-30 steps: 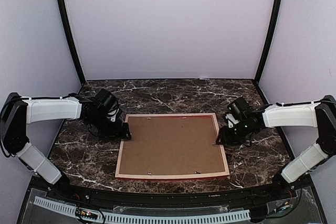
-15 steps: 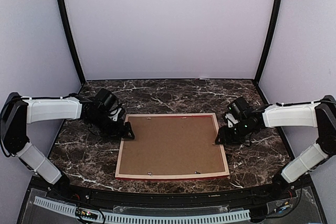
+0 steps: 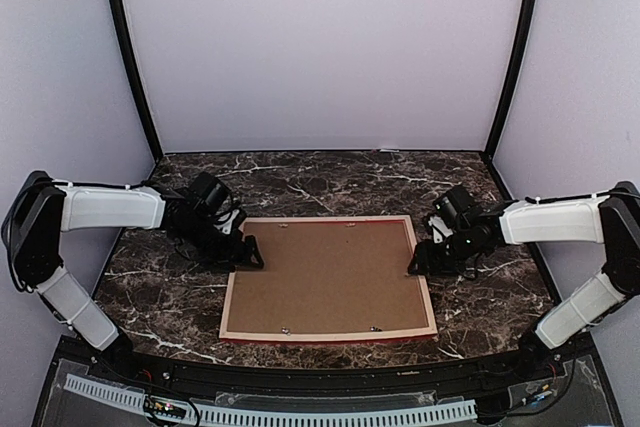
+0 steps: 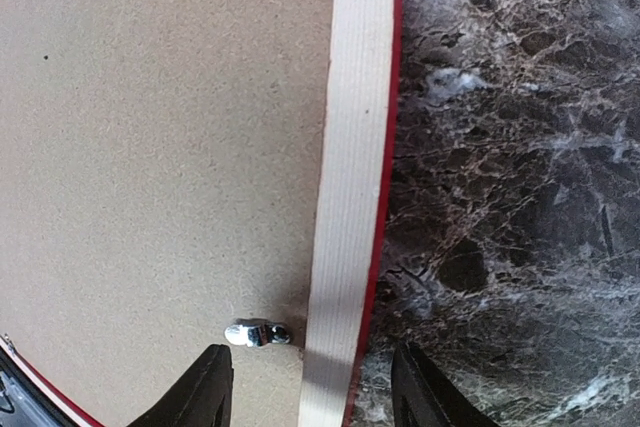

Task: Put the photo into the frame
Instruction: Pick up the fastener from the backboard.

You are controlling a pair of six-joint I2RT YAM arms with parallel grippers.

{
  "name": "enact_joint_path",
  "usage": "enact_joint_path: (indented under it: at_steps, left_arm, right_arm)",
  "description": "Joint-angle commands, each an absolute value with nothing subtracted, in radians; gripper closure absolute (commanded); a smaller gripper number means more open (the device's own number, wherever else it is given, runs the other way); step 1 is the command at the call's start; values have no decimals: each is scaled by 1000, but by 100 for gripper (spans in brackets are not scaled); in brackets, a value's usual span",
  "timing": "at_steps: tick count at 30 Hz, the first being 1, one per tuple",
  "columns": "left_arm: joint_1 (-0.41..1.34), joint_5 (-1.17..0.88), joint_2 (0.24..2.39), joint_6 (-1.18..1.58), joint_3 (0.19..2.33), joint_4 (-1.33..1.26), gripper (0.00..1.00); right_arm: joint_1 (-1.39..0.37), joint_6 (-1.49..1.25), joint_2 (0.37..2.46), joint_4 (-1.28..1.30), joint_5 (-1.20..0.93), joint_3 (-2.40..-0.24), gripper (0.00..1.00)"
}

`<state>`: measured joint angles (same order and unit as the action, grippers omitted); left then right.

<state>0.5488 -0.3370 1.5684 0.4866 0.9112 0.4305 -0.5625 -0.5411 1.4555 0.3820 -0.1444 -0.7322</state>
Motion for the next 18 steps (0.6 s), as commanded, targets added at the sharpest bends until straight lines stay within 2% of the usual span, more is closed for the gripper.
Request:
enact_joint_path:
  at_steps: [1,18]
  left_arm:
    - [571,-371,1583,503,895,405,15]
    - [604,-365,1542,508,900,401,15]
  right_arm:
    - [-568,-561,1469,333,-180,-708,44]
    - [-568,-577,1457,297,-217,-684,44]
